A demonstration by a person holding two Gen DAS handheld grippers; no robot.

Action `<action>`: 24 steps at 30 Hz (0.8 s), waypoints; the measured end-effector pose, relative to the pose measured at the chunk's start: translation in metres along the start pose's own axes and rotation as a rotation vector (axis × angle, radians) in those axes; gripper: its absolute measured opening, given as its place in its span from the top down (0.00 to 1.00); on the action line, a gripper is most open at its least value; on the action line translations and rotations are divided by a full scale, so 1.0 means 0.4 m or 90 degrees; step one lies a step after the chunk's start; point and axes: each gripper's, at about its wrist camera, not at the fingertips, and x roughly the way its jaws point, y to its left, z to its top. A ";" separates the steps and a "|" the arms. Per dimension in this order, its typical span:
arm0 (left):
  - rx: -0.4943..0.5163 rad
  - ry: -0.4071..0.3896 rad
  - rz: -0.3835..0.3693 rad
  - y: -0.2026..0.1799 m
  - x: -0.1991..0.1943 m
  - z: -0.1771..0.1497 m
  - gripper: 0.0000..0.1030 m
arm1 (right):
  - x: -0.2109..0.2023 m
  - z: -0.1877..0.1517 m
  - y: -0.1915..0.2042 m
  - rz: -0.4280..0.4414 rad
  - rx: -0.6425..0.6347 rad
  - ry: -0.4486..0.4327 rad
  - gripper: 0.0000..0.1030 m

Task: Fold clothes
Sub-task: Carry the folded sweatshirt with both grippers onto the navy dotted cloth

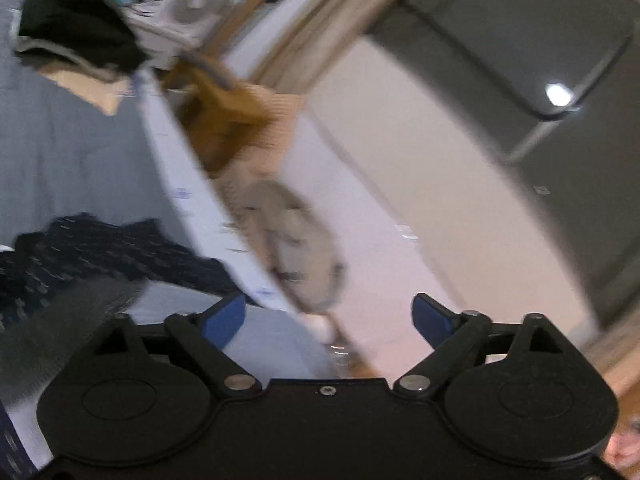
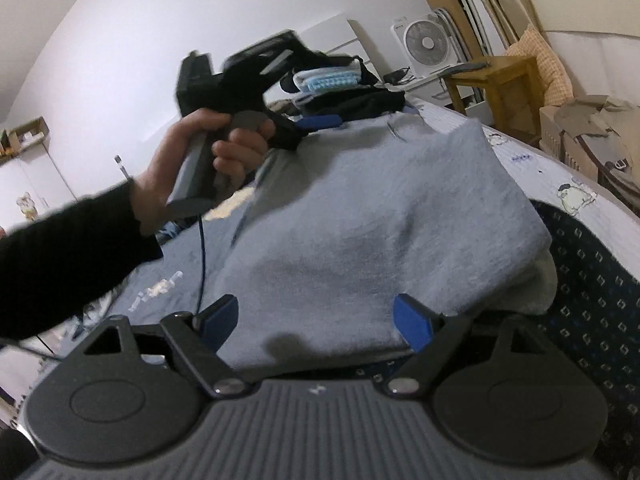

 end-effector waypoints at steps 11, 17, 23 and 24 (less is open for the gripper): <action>0.031 0.032 -0.122 -0.047 -0.243 -0.312 0.05 | 0.117 0.329 -0.034 0.082 0.068 0.062 0.16; 0.028 0.047 -0.078 -0.015 -0.378 -0.446 0.01 | 0.305 0.327 -0.070 -0.003 0.102 0.171 0.16; 0.047 0.055 -0.017 0.000 -0.479 -0.486 0.00 | 0.311 0.349 -0.148 -0.037 0.180 0.079 0.16; 0.051 0.054 -0.004 0.000 -0.493 -0.485 0.00 | 0.304 0.354 -0.150 -0.053 0.184 0.067 0.16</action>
